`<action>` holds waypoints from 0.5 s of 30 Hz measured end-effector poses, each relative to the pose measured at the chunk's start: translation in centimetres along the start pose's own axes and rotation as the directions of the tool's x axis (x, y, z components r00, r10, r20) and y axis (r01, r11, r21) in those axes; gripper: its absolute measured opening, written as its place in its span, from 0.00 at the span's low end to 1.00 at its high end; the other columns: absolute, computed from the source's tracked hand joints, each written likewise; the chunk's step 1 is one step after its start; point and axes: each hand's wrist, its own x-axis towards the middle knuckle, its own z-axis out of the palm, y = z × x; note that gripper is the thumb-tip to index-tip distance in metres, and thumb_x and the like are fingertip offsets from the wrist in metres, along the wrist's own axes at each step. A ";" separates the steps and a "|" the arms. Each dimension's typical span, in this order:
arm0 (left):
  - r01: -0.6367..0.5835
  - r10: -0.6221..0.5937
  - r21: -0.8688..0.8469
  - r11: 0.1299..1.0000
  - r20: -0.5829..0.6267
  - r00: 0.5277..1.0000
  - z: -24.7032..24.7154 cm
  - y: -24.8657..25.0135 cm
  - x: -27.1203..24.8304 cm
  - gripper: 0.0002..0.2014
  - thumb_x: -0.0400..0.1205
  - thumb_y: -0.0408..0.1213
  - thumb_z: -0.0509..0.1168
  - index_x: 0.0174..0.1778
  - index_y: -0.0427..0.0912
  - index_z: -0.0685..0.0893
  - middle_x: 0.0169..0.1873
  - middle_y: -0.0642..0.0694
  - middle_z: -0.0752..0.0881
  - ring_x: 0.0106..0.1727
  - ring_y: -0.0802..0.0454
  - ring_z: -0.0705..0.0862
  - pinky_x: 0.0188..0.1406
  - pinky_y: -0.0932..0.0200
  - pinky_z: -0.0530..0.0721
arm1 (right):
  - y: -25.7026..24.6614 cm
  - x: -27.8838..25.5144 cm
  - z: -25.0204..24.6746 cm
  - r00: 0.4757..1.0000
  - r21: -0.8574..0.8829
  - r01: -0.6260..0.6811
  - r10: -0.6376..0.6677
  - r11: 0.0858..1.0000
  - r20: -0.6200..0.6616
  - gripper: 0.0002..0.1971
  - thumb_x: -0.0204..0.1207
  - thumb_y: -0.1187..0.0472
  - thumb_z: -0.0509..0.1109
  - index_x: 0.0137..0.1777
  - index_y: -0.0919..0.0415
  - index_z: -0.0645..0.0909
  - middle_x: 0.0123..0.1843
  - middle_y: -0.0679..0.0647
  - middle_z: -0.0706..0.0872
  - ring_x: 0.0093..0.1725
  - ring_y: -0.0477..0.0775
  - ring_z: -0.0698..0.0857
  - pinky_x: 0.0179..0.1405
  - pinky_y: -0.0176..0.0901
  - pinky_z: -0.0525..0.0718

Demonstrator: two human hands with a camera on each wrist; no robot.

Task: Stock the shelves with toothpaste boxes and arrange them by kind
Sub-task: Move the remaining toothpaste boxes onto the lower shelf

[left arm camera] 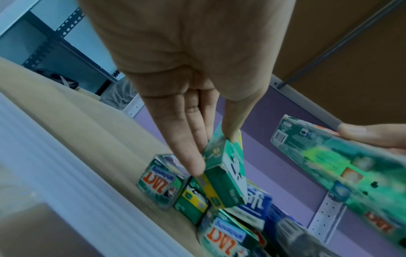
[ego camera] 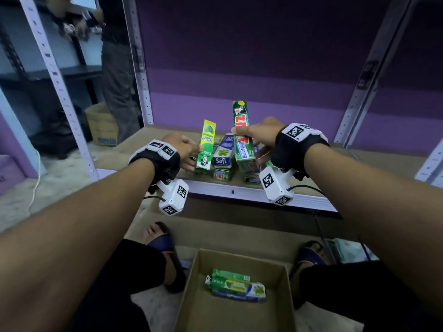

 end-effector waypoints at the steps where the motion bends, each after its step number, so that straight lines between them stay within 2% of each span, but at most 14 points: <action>1: 0.020 -0.020 0.009 1.000 0.007 1.000 -0.2 0.0 0.7 0.18 0.82 0.35 0.71 0.61 0.26 0.80 0.50 0.27 0.87 0.45 0.29 0.90 0.39 0.39 0.91 | -0.4 0.9 0.2 1.000 -0.031 0.000 0.000 1.000 -0.006 0.28 0.65 0.38 0.81 0.51 0.61 0.84 0.48 0.58 0.89 0.38 0.59 0.90 0.46 0.59 0.92; 2: 0.037 -0.038 0.015 0.999 0.012 0.999 -0.4 0.0 1.5 0.19 0.82 0.35 0.71 0.62 0.26 0.79 0.51 0.25 0.87 0.46 0.28 0.90 0.41 0.37 0.90 | -0.8 1.7 0.5 1.000 -0.051 -0.005 0.005 0.999 -0.010 0.28 0.64 0.37 0.81 0.50 0.61 0.83 0.48 0.58 0.89 0.40 0.60 0.90 0.50 0.60 0.91; 3: 0.052 -0.052 0.020 0.998 0.010 0.999 -0.6 -0.1 2.3 0.20 0.81 0.35 0.71 0.63 0.26 0.78 0.52 0.24 0.86 0.46 0.28 0.89 0.41 0.37 0.90 | -1.1 2.7 0.9 1.000 -0.055 -0.003 0.003 0.998 -0.014 0.27 0.63 0.37 0.81 0.48 0.60 0.83 0.47 0.58 0.89 0.37 0.58 0.90 0.47 0.57 0.91; 5: 0.073 -0.073 0.028 0.997 0.000 0.997 -0.7 -0.2 3.7 0.22 0.81 0.35 0.72 0.64 0.25 0.76 0.53 0.23 0.85 0.44 0.29 0.89 0.36 0.40 0.91 | -1.6 4.3 1.7 1.000 -0.043 -0.012 0.012 0.999 -0.017 0.25 0.61 0.39 0.83 0.42 0.60 0.80 0.38 0.56 0.87 0.27 0.55 0.88 0.30 0.47 0.88; 7: 0.083 -0.083 0.050 0.995 0.000 0.997 -0.9 -0.4 5.1 0.22 0.81 0.35 0.72 0.64 0.24 0.76 0.52 0.24 0.86 0.41 0.31 0.89 0.30 0.43 0.90 | -2.0 5.9 2.6 1.000 -0.064 -0.020 0.019 0.998 -0.022 0.26 0.57 0.39 0.84 0.40 0.59 0.80 0.32 0.54 0.87 0.25 0.55 0.87 0.28 0.43 0.85; 10: 0.096 -0.097 0.070 0.993 0.015 0.995 -1.0 -0.8 7.2 0.19 0.81 0.34 0.71 0.61 0.22 0.79 0.50 0.25 0.87 0.34 0.35 0.88 0.24 0.50 0.90 | -2.5 8.2 3.8 1.000 -0.134 -0.012 0.010 0.991 -0.016 0.25 0.53 0.37 0.81 0.37 0.57 0.83 0.23 0.50 0.88 0.22 0.51 0.88 0.25 0.41 0.87; 11: 0.100 -0.102 0.071 0.992 0.020 0.995 -1.0 -0.9 7.8 0.18 0.82 0.34 0.70 0.59 0.22 0.80 0.50 0.25 0.87 0.32 0.37 0.88 0.22 0.52 0.89 | -2.6 9.2 4.2 1.000 -0.166 0.001 -0.003 0.986 -0.012 0.26 0.51 0.35 0.80 0.36 0.57 0.83 0.26 0.50 0.89 0.26 0.52 0.90 0.31 0.44 0.90; 13: 0.120 -0.122 0.073 0.990 0.026 0.992 -1.0 -1.2 8.9 0.17 0.82 0.35 0.70 0.57 0.23 0.83 0.49 0.26 0.88 0.34 0.36 0.88 0.26 0.50 0.90 | -3.0 10.7 5.1 1.000 -0.222 0.003 -0.006 0.975 -0.012 0.28 0.48 0.34 0.78 0.37 0.58 0.85 0.36 0.54 0.92 0.38 0.57 0.93 0.49 0.55 0.91; 15: 0.142 -0.145 0.077 0.987 0.028 0.989 -1.0 -1.4 9.8 0.17 0.81 0.37 0.72 0.56 0.24 0.85 0.47 0.29 0.89 0.34 0.37 0.88 0.29 0.50 0.91 | -3.4 11.9 5.8 1.000 -0.291 0.015 -0.016 0.957 -0.001 0.28 0.50 0.33 0.77 0.38 0.58 0.86 0.43 0.55 0.92 0.44 0.59 0.92 0.56 0.57 0.89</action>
